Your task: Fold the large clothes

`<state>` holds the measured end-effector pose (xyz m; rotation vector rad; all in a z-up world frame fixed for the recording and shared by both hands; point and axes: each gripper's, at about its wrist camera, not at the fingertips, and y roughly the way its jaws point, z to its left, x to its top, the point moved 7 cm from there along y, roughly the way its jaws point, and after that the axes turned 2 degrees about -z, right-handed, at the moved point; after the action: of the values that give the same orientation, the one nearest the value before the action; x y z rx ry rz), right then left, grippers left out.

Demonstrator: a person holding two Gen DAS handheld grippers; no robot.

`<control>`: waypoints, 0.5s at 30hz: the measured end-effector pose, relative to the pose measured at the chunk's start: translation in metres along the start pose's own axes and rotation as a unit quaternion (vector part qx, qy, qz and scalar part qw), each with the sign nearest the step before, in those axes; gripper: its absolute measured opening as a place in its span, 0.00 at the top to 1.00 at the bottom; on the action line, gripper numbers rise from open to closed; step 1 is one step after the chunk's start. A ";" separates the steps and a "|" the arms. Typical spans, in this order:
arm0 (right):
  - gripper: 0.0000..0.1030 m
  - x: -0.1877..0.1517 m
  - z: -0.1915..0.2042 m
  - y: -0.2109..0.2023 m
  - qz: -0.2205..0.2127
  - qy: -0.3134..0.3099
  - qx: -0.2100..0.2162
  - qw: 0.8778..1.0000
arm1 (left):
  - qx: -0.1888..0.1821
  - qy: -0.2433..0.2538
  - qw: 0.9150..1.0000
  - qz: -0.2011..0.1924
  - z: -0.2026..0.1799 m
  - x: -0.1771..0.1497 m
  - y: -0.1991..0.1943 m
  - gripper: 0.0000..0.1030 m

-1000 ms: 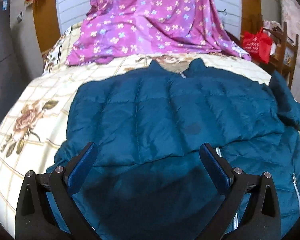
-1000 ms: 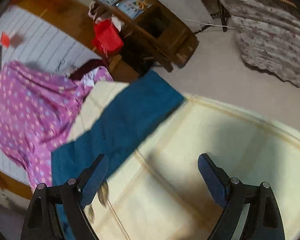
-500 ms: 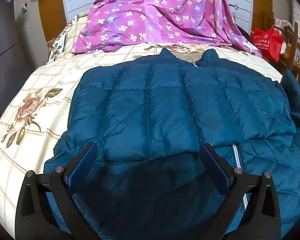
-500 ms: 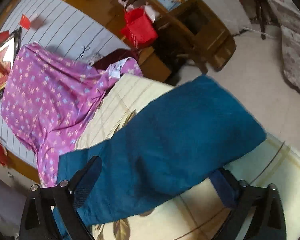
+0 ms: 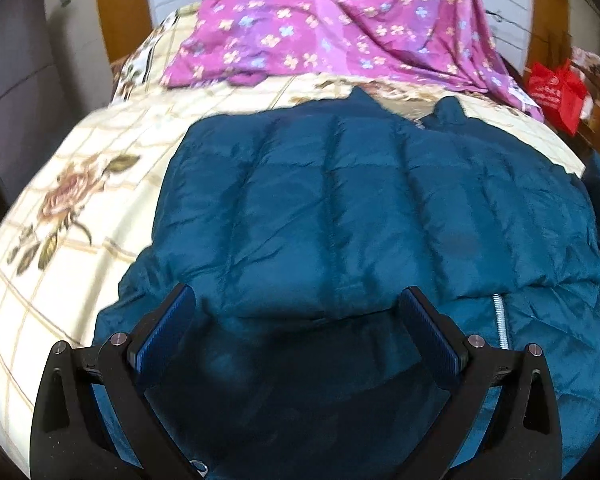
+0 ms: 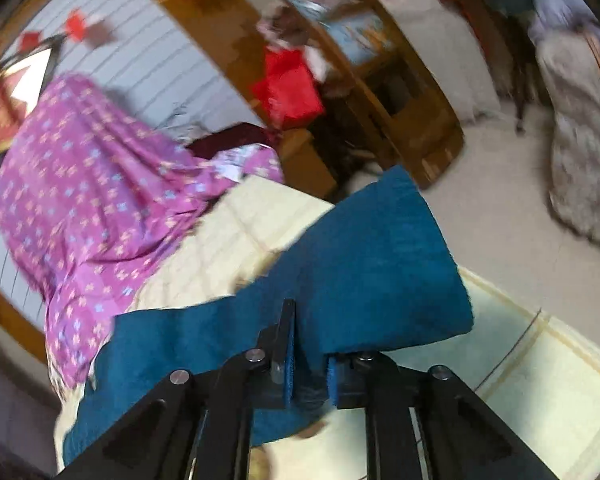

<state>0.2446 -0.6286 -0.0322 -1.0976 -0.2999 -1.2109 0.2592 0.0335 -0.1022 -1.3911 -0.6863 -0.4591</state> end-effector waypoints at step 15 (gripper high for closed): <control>0.89 -0.185 0.294 -0.039 0.085 -0.076 0.248 0.962 | -0.030 -0.023 0.999 -0.007 -0.001 0.005 -0.008 0.01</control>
<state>0.2419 -0.2808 0.0015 -0.7594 -0.5809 -0.8348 0.2578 0.0322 -0.0931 -1.4575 -0.7256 -0.4617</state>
